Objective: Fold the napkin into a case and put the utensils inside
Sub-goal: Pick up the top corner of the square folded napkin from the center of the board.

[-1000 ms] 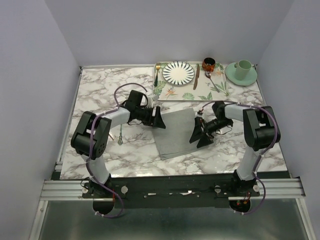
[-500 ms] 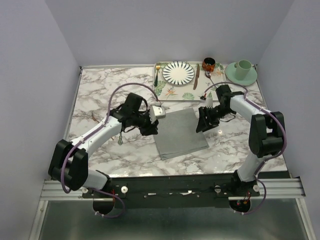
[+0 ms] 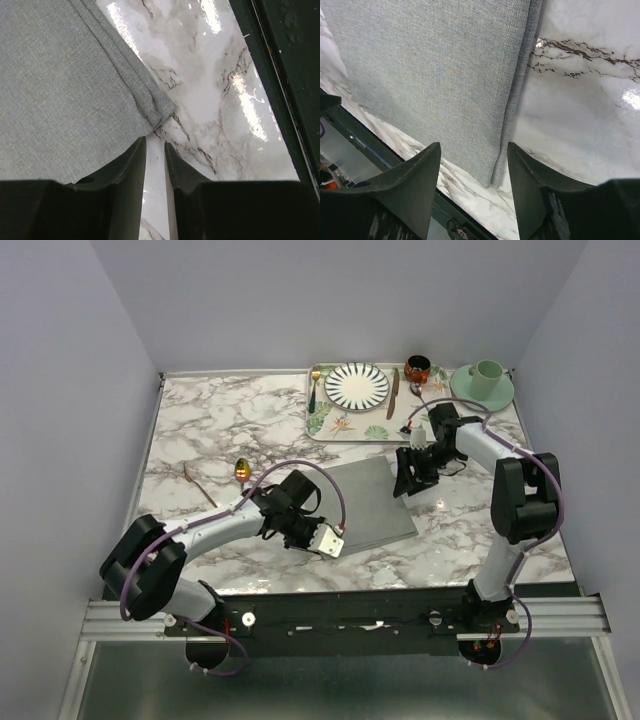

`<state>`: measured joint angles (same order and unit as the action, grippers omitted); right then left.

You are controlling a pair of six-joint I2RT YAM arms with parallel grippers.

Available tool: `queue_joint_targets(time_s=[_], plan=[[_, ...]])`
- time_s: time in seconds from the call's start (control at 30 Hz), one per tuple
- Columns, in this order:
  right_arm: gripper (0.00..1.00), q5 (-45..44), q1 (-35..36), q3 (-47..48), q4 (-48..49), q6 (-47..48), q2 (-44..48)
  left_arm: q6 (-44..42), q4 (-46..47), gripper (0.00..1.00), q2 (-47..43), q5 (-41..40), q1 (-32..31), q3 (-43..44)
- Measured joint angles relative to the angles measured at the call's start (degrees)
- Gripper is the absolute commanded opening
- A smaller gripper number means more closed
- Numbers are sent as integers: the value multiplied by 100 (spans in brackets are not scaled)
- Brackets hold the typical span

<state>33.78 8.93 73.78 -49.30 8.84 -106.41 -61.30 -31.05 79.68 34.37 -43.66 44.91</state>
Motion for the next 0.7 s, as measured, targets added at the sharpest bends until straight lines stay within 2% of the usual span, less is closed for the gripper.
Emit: queue_joint_targets(time_s=[0.3, 0.43, 0.57, 0.7], plan=[[65, 4, 0, 0, -2, 0, -63, -448, 269, 37, 669, -297, -201, 66], [65, 4, 0, 2, -2, 0, -96, -529, 275, 29, 817, -387, -236, 214], [65, 4, 0, 11, 0, 2, -96, -608, 306, 16, 855, -448, -328, 264], [65, 2, 0, 15, -2, 4, -96, -682, 262, 11, 855, -520, -551, 264]])
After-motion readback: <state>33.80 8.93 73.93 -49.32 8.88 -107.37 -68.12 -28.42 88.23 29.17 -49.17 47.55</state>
